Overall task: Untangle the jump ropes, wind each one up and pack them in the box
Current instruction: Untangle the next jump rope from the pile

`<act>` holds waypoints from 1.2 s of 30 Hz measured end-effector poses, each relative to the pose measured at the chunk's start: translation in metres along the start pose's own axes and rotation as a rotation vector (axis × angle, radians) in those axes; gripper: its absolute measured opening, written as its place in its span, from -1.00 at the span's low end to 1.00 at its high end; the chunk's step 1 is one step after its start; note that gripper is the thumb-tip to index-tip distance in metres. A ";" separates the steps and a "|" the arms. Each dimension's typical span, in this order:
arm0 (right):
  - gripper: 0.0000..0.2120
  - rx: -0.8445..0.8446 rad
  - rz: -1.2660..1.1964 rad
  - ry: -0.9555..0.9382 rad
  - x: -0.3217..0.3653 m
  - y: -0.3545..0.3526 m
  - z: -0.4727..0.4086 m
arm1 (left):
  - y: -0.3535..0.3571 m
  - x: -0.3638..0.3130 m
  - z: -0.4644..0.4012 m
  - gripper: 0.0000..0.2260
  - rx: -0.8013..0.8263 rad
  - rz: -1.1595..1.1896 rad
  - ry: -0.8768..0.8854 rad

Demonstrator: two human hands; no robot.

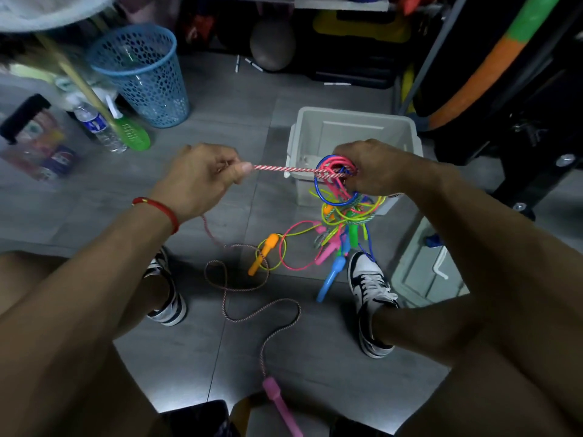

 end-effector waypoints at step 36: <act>-0.73 -0.165 -0.753 0.490 -0.010 -0.002 0.001 | 0.157 -0.014 0.035 -0.57 0.230 0.466 -0.215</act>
Point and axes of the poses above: each hand's wrist, its own z-axis away from the middle knuckle, its own y-axis out of the palm, x = y × z, the point moved 9 cm from there along -z, towards the middle knuckle, and after that the axes turned 2 degrees about z, right-handed, at the moved point
